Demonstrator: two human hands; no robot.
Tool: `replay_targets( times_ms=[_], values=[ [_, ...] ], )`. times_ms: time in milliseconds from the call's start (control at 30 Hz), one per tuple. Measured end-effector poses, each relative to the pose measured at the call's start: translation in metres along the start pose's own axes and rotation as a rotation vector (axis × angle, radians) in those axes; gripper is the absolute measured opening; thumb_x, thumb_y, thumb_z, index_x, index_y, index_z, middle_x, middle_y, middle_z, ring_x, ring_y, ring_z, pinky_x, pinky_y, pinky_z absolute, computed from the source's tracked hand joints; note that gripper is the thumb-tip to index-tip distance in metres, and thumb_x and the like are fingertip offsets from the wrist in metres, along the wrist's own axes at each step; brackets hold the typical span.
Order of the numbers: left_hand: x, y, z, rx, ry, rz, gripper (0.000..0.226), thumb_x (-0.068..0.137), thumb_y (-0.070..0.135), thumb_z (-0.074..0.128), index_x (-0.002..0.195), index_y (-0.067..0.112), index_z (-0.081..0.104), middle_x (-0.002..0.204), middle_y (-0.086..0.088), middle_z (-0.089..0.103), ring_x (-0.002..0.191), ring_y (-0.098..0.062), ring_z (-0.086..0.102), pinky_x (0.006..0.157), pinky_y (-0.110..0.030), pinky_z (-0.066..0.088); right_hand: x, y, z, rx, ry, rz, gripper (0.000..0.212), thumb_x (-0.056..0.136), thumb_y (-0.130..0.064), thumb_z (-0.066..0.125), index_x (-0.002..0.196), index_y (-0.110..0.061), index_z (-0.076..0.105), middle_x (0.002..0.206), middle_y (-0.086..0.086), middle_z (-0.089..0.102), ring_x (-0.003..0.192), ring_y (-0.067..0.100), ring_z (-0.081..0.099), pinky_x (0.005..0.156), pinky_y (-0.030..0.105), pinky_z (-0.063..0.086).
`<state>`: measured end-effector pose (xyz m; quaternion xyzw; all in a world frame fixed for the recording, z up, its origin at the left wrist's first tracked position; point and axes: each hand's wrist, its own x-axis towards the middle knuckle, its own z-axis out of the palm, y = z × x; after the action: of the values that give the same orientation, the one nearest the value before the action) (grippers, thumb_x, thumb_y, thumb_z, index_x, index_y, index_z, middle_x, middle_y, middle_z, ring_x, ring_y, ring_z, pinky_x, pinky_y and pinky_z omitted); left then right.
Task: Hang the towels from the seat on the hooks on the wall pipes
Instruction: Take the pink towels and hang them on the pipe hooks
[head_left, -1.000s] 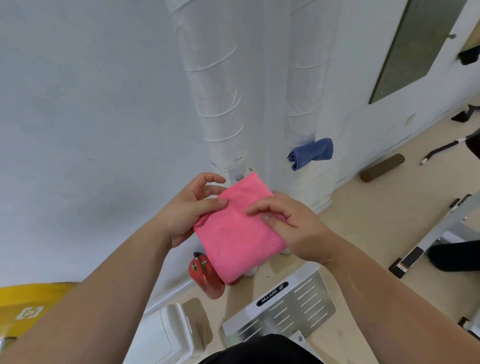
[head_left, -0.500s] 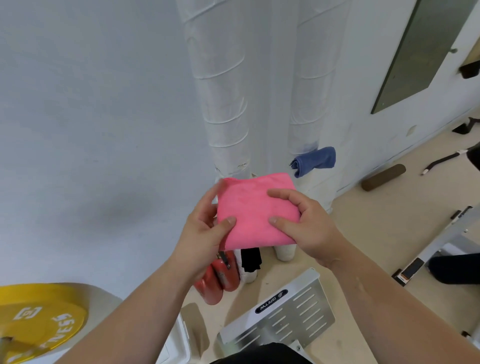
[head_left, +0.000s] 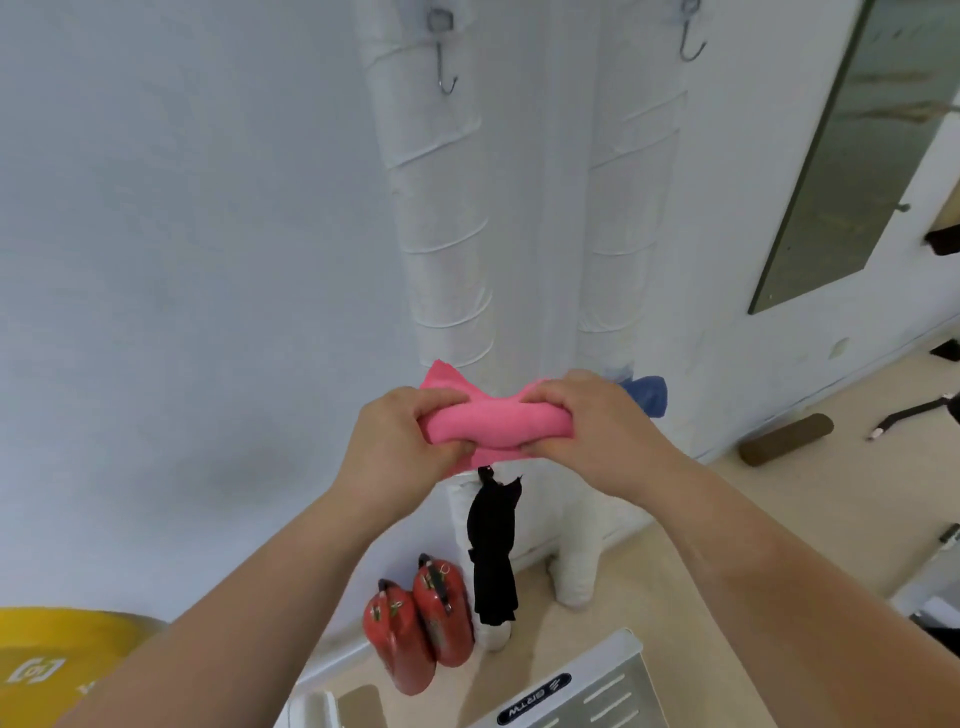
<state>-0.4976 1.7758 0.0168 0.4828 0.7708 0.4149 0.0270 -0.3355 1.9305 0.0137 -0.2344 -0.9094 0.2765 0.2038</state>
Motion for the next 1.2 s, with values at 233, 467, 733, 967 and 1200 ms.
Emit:
replay_targets(
  times_ms=[233, 467, 733, 967, 1200],
  values=[
    [0.027, 0.03, -0.031, -0.146, -0.022, 0.029, 0.029, 0.072, 0.02, 0.089, 0.094, 0.034, 0.077, 0.139, 0.017, 0.045, 0.126, 0.009, 0.044, 0.097, -0.018, 0.044, 0.028, -0.007, -0.067, 0.169, -0.064, -0.219, 0.025, 0.075, -0.03, 0.087, 0.095, -0.035, 0.074, 0.137, -0.015, 0.05, 0.126, -0.002, 0.047, 0.101, 0.015, 0.037],
    [0.046, 0.059, -0.061, -0.417, 0.039, 0.006, 0.04, 0.089, 0.014, 0.075, 0.115, 0.042, 0.063, 0.098, 0.0, 0.067, 0.081, -0.012, 0.066, 0.069, -0.027, 0.056, 0.051, -0.026, -0.084, 0.643, -0.026, -0.276, 0.038, 0.094, -0.005, 0.067, 0.121, -0.031, 0.059, 0.092, -0.005, 0.064, 0.08, 0.008, 0.063, 0.07, 0.024, 0.054],
    [0.09, 0.054, -0.074, -0.282, 0.219, 0.191, 0.03, 0.092, 0.009, 0.068, 0.091, 0.039, 0.073, 0.129, 0.013, 0.055, 0.118, 0.002, 0.054, 0.098, -0.018, 0.042, 0.105, -0.055, -0.081, 0.501, 0.217, -0.348, 0.037, 0.096, 0.003, 0.054, 0.085, -0.027, 0.073, 0.112, -0.002, 0.06, 0.106, 0.004, 0.06, 0.091, 0.013, 0.04],
    [0.169, 0.081, -0.111, -0.297, 0.31, 0.338, 0.039, 0.072, 0.01, 0.085, 0.09, 0.041, 0.071, 0.125, 0.007, 0.055, 0.113, -0.006, 0.059, 0.093, -0.03, 0.053, 0.174, -0.084, -0.127, 0.527, 0.353, -0.448, 0.032, 0.075, -0.008, 0.086, 0.088, -0.034, 0.074, 0.118, 0.002, 0.059, 0.105, 0.011, 0.063, 0.089, 0.022, 0.052],
    [0.238, 0.096, -0.124, -0.209, 0.4, 0.38, 0.044, 0.073, 0.006, 0.084, 0.096, 0.041, 0.068, 0.122, 0.009, 0.053, 0.111, -0.002, 0.055, 0.096, -0.027, 0.052, 0.245, -0.091, -0.166, 0.477, 0.441, -0.484, 0.036, 0.071, -0.01, 0.086, 0.09, -0.038, 0.073, 0.122, 0.002, 0.059, 0.11, 0.015, 0.061, 0.093, 0.032, 0.053]
  ],
)
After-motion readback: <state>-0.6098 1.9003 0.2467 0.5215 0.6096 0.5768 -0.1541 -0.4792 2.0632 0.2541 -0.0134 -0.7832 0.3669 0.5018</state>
